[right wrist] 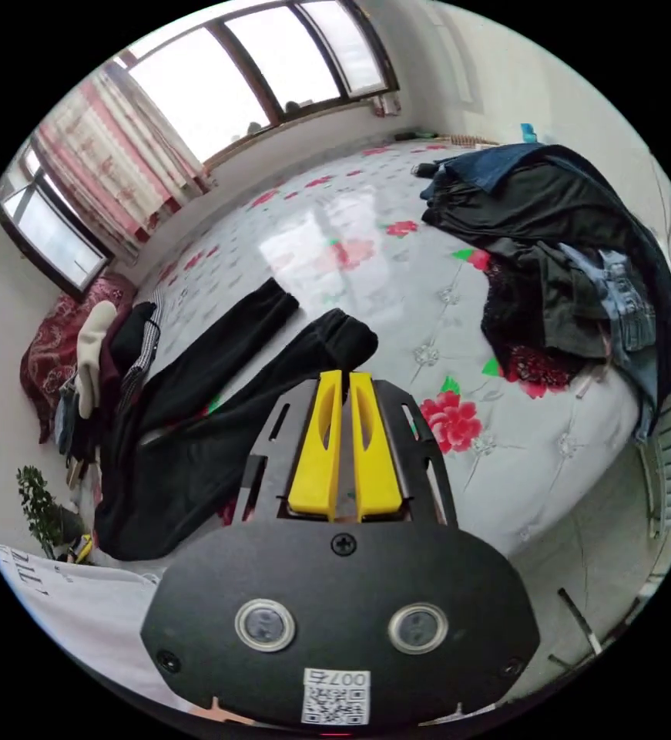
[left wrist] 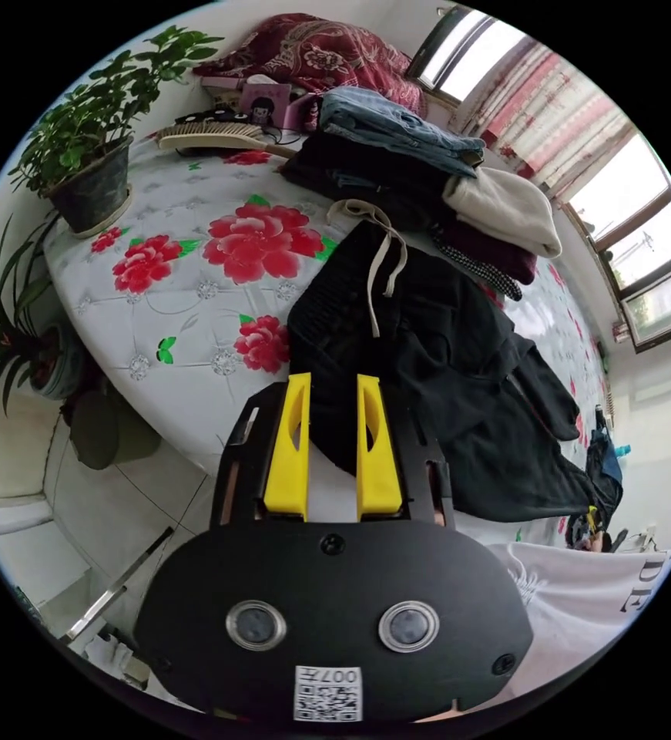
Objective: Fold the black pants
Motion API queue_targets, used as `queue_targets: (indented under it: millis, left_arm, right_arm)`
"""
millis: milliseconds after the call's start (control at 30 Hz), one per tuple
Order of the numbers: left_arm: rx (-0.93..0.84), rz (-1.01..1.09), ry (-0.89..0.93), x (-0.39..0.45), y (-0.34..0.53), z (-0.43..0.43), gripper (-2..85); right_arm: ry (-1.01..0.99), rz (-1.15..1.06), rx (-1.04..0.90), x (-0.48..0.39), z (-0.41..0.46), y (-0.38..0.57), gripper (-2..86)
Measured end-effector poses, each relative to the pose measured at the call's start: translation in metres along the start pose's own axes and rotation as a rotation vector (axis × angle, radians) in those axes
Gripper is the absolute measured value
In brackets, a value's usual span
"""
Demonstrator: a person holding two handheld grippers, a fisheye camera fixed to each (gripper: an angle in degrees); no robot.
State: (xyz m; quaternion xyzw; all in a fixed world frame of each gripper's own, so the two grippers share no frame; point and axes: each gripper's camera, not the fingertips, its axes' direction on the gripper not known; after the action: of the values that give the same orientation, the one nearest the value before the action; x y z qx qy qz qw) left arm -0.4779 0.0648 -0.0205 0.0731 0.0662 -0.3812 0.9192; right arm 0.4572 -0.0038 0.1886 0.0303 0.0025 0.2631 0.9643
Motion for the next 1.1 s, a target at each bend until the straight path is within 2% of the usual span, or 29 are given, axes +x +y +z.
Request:
queue_targets:
  millis: [133, 300, 333, 400, 500, 533, 633, 767, 967, 1100]
  left_arm:
    - [-0.033, 0.178, 0.062, 0.021, -0.019, 0.016, 9.8]
    - [-0.18, 0.463, 0.108, 0.076, -0.028, 0.06, 11.5]
    - [-0.211, 0.526, 0.068, 0.088, -0.026, 0.072, 12.1]
    - [-0.2, 0.566, 0.107, 0.092, -0.027, 0.08, 12.5]
    - [-0.339, 0.509, 0.166, 0.083, -0.036, 0.1, 11.7]
    - [-0.381, 0.488, 0.234, 0.078, -0.038, 0.102, 11.0]
    - [-0.317, 0.488, 0.286, 0.067, -0.034, 0.091, 9.4]
    - [-0.215, 0.612, 0.187, 0.073, -0.024, 0.078, 11.2]
    - [-0.316, 0.608, 0.139, 0.086, -0.033, 0.106, 17.3]
    - [-0.297, 0.821, -0.082, 0.11, -0.014, 0.108, 12.0]
  right_arm:
    - [0.081, 0.21, -0.079, 0.065, -0.014, 0.013, 0.6]
    - [0.153, 0.219, 0.046, 0.044, -0.028, 0.038, 1.0]
    - [0.131, 0.193, 0.014, 0.032, -0.019, 0.041, 0.8]
    - [0.055, 0.123, -0.065, 0.009, 0.0, 0.045, 0.5]
    - [-0.065, 0.0, -0.171, -0.034, 0.031, 0.055, 0.2]
    - [-0.106, -0.068, -0.196, -0.054, 0.04, 0.058, 0.1]
    - [-0.144, -0.238, -0.243, -0.099, 0.057, 0.062, 0.0]
    - [-0.246, -0.426, -0.306, -0.142, 0.073, 0.062, 0.0]
    - [-0.28, -0.627, -0.443, -0.181, 0.102, 0.074, 0.2]
    - [-0.247, -0.699, -0.543, -0.192, 0.122, 0.094, 0.1]
